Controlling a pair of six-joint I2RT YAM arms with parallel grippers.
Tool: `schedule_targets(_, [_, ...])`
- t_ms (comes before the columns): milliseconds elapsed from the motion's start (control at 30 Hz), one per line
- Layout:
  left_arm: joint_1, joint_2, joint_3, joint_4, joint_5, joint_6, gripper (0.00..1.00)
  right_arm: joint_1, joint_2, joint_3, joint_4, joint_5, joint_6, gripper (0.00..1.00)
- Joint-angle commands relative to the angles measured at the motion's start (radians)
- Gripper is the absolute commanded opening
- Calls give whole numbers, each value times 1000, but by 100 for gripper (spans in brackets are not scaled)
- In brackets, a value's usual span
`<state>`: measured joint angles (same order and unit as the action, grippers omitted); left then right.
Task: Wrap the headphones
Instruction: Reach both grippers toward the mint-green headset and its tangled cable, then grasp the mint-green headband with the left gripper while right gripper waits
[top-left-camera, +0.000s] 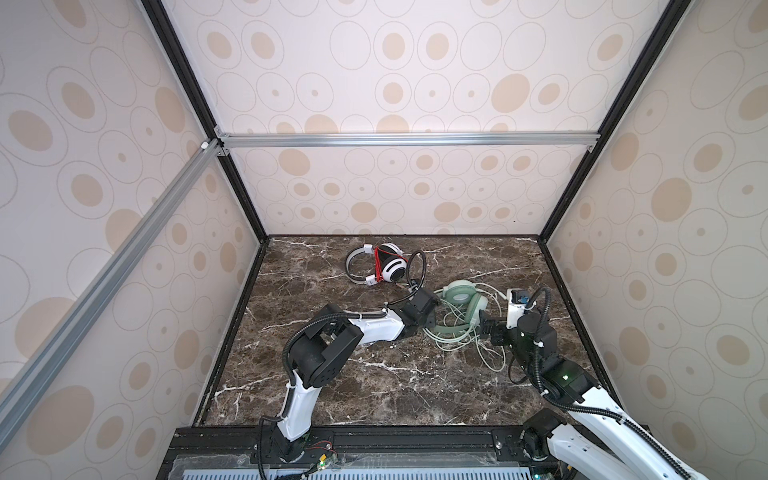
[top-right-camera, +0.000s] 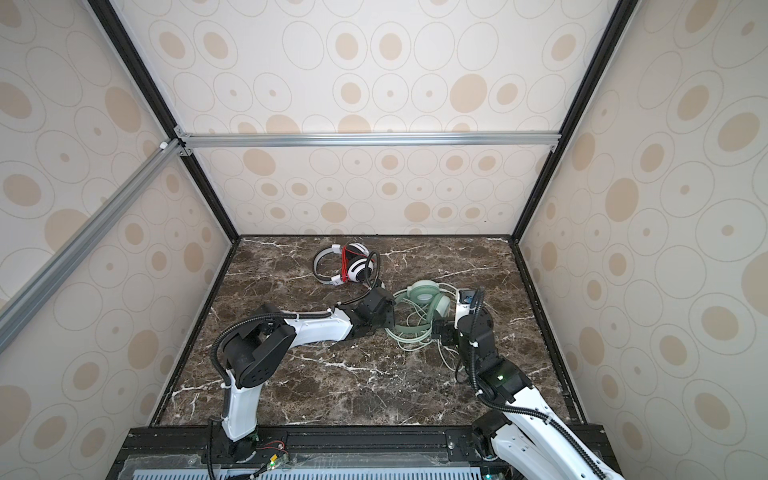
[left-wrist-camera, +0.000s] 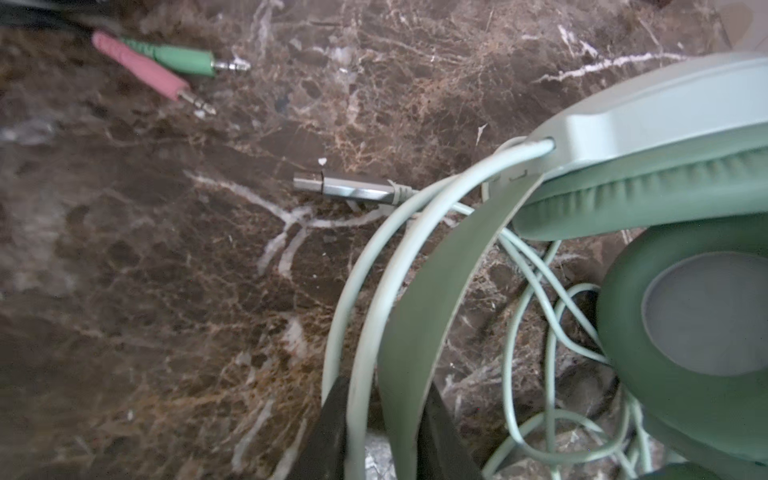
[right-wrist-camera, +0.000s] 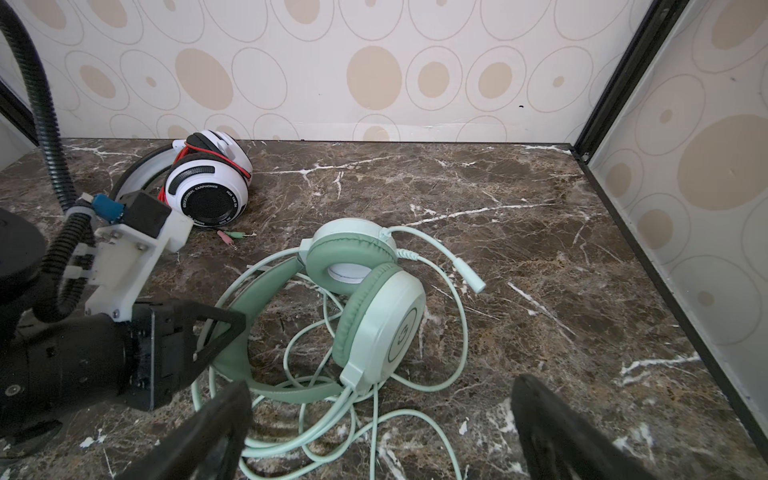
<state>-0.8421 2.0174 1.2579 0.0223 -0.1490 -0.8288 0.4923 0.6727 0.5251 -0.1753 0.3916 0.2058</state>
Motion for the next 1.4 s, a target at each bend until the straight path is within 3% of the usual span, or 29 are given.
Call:
schedule_targets(0, [19,-34,35,-43,-28,55,13,-8,-15,-3,-22,21,-16,100])
schedule_targets(200, [68,-113,51,-56,52,184,0,-7,-23,7,-27,18,-14,100])
schedule_targets(533, [171,-344,73,-261,184,361,0,-8,-50,37,-19,-27,-1,100])
schedule_targets(767, [229,-489,35,-380,363,434,0,-8,-52,57,8,-87,7,100])
schedule_targets(933, [276,-566,-77,-409,500,463,0,-7,-40,65,8,-100,25,100])
schedule_targets(1133, [315,-561,-255,-361,652,539,0,-8,-24,78,1,-112,34,99])
schedule_targets(1267, [342,-504,-307,-363,651,618,0,-8,-9,88,-13,-109,35,99])
schedule_targets(1367, [379,-445,-318,-363,584,657,0,-8,-8,84,-7,-111,39,99])
